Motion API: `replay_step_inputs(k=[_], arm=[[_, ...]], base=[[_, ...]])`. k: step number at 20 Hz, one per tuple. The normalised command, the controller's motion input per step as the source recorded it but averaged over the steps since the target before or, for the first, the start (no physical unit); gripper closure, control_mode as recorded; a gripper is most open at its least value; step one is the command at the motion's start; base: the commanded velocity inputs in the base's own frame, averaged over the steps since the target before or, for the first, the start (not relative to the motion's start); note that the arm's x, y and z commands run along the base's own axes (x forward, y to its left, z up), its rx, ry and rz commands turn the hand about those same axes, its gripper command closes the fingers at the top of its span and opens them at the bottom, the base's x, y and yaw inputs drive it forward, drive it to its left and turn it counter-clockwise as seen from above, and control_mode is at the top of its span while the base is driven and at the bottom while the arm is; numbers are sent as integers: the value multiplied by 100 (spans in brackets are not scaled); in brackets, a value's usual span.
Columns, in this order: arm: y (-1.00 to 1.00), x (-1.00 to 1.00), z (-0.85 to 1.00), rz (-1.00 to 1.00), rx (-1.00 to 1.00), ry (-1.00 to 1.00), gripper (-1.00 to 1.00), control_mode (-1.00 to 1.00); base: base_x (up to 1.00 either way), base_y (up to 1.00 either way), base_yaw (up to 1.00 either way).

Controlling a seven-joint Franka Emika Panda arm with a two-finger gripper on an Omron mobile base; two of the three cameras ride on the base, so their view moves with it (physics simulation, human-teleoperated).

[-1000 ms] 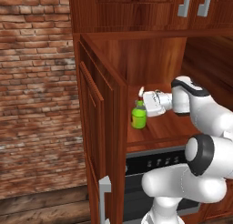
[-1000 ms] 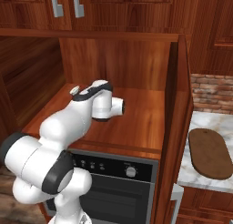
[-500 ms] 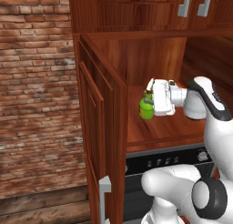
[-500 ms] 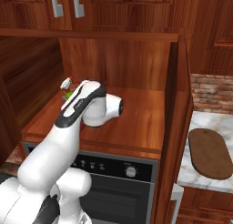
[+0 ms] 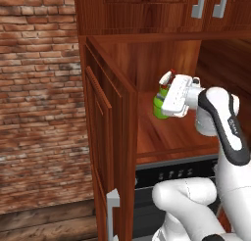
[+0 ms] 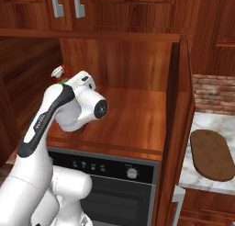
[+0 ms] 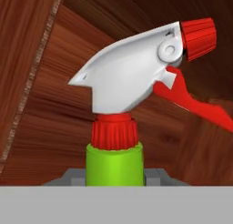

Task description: Grab the spray bottle from the cabinet, then place it next to the cutting board for sanitizing. Then grab the dish brush from the countertop next to the sink and place it next to the cutting board.

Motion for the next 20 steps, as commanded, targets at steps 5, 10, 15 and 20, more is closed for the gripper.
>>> replay_step_inputs(k=[5, 10, 15, 20], arm=[[-1, -46, 3, -23, 0, 0, 100, -100], [-1, -55, 10, -13, 0, 1, 100, -100], [0, -50, 35, -26, 0, 4, 100, -100], [-1, -33, 17, -26, 0, 7, 100, -100]], base=[[0, 0, 0], [0, 0, 0], [0, 0, 0], [0, 0, 0]])
